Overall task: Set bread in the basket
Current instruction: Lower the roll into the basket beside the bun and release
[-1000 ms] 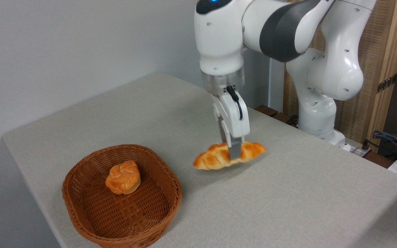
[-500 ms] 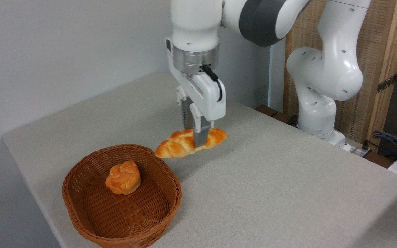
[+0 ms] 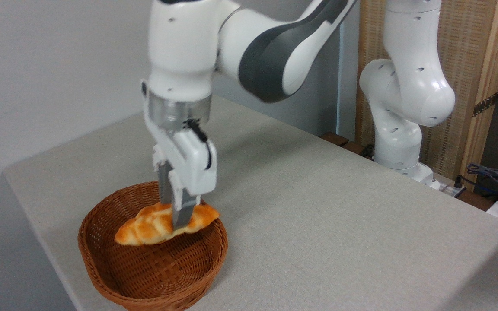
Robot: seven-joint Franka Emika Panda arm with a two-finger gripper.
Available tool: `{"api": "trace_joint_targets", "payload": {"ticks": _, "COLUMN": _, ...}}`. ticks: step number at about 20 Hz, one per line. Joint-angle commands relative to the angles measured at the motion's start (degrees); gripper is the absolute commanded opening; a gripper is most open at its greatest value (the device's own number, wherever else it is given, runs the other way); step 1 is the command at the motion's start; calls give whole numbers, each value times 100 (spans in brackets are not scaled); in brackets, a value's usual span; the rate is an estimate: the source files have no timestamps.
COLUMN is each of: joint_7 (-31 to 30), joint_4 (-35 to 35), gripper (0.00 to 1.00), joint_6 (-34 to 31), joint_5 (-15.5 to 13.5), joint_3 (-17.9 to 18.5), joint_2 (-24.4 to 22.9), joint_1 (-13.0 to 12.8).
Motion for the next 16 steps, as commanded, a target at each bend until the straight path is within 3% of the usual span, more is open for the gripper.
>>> {"api": "trace_joint_targets", "payload": {"ticks": 1, "joint_7": -59, "joint_4": 479, "gripper": 100, "joint_6": -41, "joint_5": -117, "joint_3": 76, "joint_2": 382, "joint_1": 10}}
{"api": "trace_joint_targets", "payload": {"ticks": 6, "joint_7": -85, "joint_4": 479, "gripper": 100, "joint_6": -67, "joint_5": -363, "joint_3": 59, "joint_2": 382, "joint_1": 19}}
{"api": "trace_joint_targets", "payload": {"ticks": 16, "joint_7": -216, "joint_4": 479, "gripper": 100, "joint_6": -233, "joint_5": -398, "joint_3": 41, "joint_2": 312, "joint_1": 19}}
